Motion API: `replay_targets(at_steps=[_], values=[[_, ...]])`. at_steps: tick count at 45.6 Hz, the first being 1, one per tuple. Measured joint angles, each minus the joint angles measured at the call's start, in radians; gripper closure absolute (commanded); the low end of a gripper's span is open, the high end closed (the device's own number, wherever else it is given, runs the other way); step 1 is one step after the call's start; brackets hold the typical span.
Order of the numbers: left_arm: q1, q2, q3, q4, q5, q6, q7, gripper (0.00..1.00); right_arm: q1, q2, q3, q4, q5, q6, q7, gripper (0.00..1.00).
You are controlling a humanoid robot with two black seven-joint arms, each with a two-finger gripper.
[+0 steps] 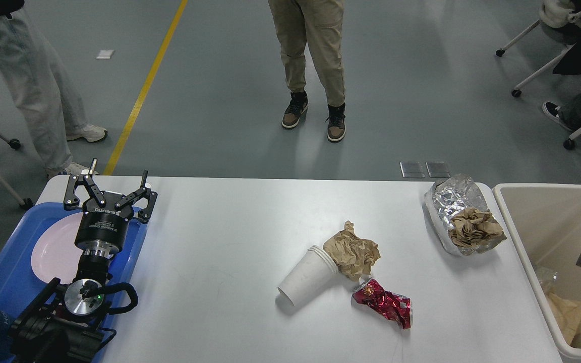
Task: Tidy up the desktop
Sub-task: 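Withdraw the right gripper inside the bin, then raise the right gripper and reach to the foil wrapper with paper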
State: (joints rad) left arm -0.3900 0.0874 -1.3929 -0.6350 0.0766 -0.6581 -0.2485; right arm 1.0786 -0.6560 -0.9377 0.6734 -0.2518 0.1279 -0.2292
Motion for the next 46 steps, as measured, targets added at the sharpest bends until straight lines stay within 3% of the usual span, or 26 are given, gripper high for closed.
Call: replay_targets(at_steps=[6, 12, 20, 31, 40, 42, 46], values=[[0.0, 0.0, 0.0, 0.0, 0.0, 0.0, 0.0, 0.04, 0.303, -0.015, -0.182, 0.267, -0.074, 0.048, -0.064, 0.0], [0.0, 0.0, 0.0, 0.0, 0.0, 0.0, 0.0, 0.04, 0.62, 0.058, -0.334, 0.483, -0.08, 0.187, -0.107, 0.0], [0.0, 0.0, 0.0, 0.0, 0.0, 0.0, 0.0, 0.04, 0.972, 0.219, -0.381, 0.634, -0.071, 0.476, -0.116, 0.0], [0.0, 0.0, 0.0, 0.0, 0.0, 0.0, 0.0, 0.04, 1.296, 0.24, -0.321, 0.889, -0.008, 0.519, -0.114, 0.0], [0.0, 0.0, 0.0, 0.0, 0.0, 0.0, 0.0, 0.04, 1.392, 0.258, -0.282, 0.987, -0.001, 0.504, -0.082, 0.01], [0.0, 0.0, 0.0, 0.001, 0.0, 0.0, 0.0, 0.04, 1.394, 0.273, -0.286, 0.988, -0.001, 0.496, -0.048, 0.01], [0.0, 0.0, 0.0, 0.001, 0.0, 0.0, 0.0, 0.04, 1.396, 0.309, -0.314, 0.988, -0.01, 0.478, 0.064, 0.0]])
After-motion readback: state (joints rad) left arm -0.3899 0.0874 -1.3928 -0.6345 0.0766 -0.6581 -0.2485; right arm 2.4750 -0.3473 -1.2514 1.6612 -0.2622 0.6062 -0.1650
